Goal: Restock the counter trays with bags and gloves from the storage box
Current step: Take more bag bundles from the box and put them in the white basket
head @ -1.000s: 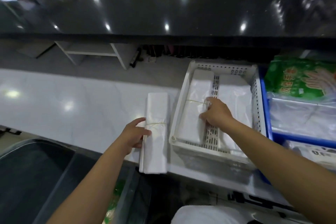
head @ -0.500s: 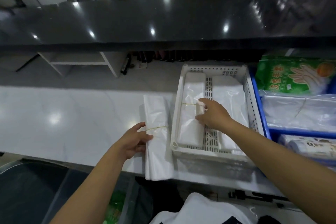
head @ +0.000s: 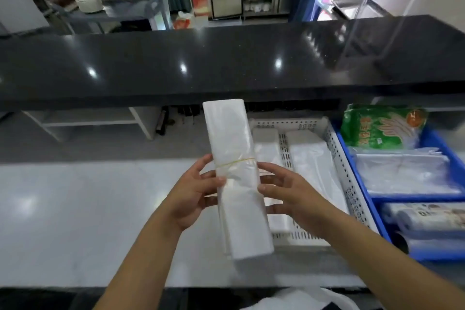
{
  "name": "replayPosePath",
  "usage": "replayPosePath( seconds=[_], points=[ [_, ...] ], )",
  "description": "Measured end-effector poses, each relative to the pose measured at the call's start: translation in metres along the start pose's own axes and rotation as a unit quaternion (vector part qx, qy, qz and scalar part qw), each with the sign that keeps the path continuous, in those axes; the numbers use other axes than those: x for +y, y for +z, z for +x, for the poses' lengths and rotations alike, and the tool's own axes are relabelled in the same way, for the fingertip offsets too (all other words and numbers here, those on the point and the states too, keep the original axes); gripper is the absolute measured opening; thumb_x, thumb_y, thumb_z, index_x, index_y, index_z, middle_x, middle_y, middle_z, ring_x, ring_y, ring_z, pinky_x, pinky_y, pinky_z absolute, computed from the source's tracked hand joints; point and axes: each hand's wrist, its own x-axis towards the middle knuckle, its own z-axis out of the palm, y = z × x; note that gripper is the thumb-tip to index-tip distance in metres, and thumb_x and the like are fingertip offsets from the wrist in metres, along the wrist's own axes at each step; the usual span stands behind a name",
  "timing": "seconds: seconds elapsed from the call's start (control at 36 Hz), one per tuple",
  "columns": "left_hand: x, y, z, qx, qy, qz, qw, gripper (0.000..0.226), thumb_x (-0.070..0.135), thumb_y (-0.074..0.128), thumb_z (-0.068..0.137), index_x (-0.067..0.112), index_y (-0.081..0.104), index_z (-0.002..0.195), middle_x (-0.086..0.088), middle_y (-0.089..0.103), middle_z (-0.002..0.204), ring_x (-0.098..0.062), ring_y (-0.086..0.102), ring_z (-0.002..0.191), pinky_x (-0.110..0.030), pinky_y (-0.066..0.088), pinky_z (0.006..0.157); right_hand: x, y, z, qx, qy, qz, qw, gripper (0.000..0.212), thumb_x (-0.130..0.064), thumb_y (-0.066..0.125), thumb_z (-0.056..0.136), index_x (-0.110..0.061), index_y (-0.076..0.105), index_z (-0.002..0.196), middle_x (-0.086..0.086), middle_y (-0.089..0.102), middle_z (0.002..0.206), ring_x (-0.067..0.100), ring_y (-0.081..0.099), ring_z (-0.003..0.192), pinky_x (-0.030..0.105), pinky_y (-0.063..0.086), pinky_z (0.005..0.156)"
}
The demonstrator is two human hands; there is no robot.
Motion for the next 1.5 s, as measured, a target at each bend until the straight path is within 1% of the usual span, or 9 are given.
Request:
replayPosePath(
  seconds=[0.28,0.44,0.5,0.64,0.81,1.0,1.17,1.31,1.5],
  points=[
    [-0.014,0.060,0.040,-0.029,-0.024,0.031,0.999,0.049,0.012,0.071,0.087,0.027,0.057,0.132,-0.009,0.074,0.110,-0.021,0.072,0.086,-0.030,0.057,0.067,-0.007,-0.049,-0.016,0.100,0.063,0.056,0.991,0.043,-0.009,0.070,0.077,-0.015,0.068,0.120,0.013,0.074,0.107,0.026,0.070,0.085,0.041,0.057,0.074],
    [-0.033,0.045,0.042,0.117,-0.003,0.141,0.983,0.047,0.029,0.066,0.092,0.043,0.052,0.134,0.008,0.055,0.130,-0.015,0.058,0.116,-0.041,0.050,0.100,-0.005,-0.077,0.004,0.146,0.094,0.042,0.984,0.033,-0.007,0.066,0.087,-0.016,0.066,0.119,0.009,0.076,0.106,0.023,0.074,0.083,0.035,0.061,0.069],
    [-0.042,0.043,0.038,0.121,-0.027,0.127,0.984,0.047,0.027,0.063,0.094,0.042,0.047,0.136,0.006,0.051,0.135,-0.018,0.054,0.120,-0.041,0.050,0.100,-0.006,-0.080,0.017,0.155,0.090,0.029,0.983,0.033,-0.007,0.068,0.086,-0.017,0.067,0.118,0.009,0.076,0.106,0.024,0.074,0.084,0.035,0.060,0.068],
    [-0.060,0.049,0.029,0.092,-0.078,0.068,0.990,0.046,0.022,0.058,0.097,0.034,0.046,0.140,0.002,0.055,0.136,-0.019,0.060,0.116,-0.035,0.058,0.080,0.007,-0.064,0.051,0.184,0.131,-0.155,0.962,0.030,-0.003,0.071,0.080,-0.019,0.065,0.104,0.010,0.074,0.089,0.023,0.069,0.070,0.031,0.056,0.056],
    [-0.067,0.053,0.023,0.089,-0.084,0.077,0.989,0.051,0.010,0.062,0.092,0.033,0.051,0.136,0.003,0.068,0.119,-0.014,0.069,0.103,-0.032,0.061,0.073,0.025,-0.048,0.061,0.217,0.114,-0.352,0.904,0.032,-0.024,0.076,0.075,-0.012,0.063,0.101,0.006,0.070,0.101,0.025,0.068,0.089,0.045,0.058,0.084],
    [-0.075,0.052,0.014,0.094,-0.089,0.086,0.988,0.063,-0.004,0.059,0.086,0.039,0.055,0.132,0.008,0.069,0.116,-0.013,0.073,0.093,-0.041,0.062,0.075,0.031,-0.040,0.054,0.225,0.061,-0.532,0.814,0.028,-0.037,0.069,0.083,-0.017,0.053,0.096,0.003,0.051,0.110,0.021,0.058,0.075,0.030,0.044,0.058],
    [-0.078,0.055,0.009,0.112,-0.082,0.100,0.985,0.056,0.004,0.063,0.089,0.045,0.058,0.128,0.006,0.069,0.113,-0.007,0.072,0.087,-0.035,0.061,0.063,0.042,-0.048,0.046,0.181,0.003,-0.561,0.808,0.033,-0.022,0.062,0.090,-0.011,0.060,0.121,0.004,0.050,0.123,0.023,0.059,0.100,0.030,0.048,0.082],
    [-0.078,0.056,0.009,0.122,-0.081,0.109,0.983,0.055,0.004,0.065,0.088,0.043,0.061,0.127,0.011,0.073,0.104,-0.008,0.072,0.089,-0.036,0.061,0.064,0.048,-0.052,0.046,0.124,-0.042,-0.605,0.786,0.028,-0.025,0.056,0.095,-0.011,0.062,0.118,0.003,0.047,0.129,0.023,0.045,0.116,0.031,0.043,0.096],
    [-0.082,0.061,0.003,0.163,-0.081,0.133,0.974,0.048,0.011,0.068,0.089,0.042,0.062,0.126,0.008,0.074,0.101,-0.013,0.073,0.089,-0.033,0.060,0.062,0.050,-0.052,0.045,0.102,-0.049,-0.636,0.764,0.034,-0.029,0.048,0.099,-0.012,0.059,0.125,0.002,0.044,0.137,0.027,0.045,0.117,0.041,0.046,0.094]
  ],
)
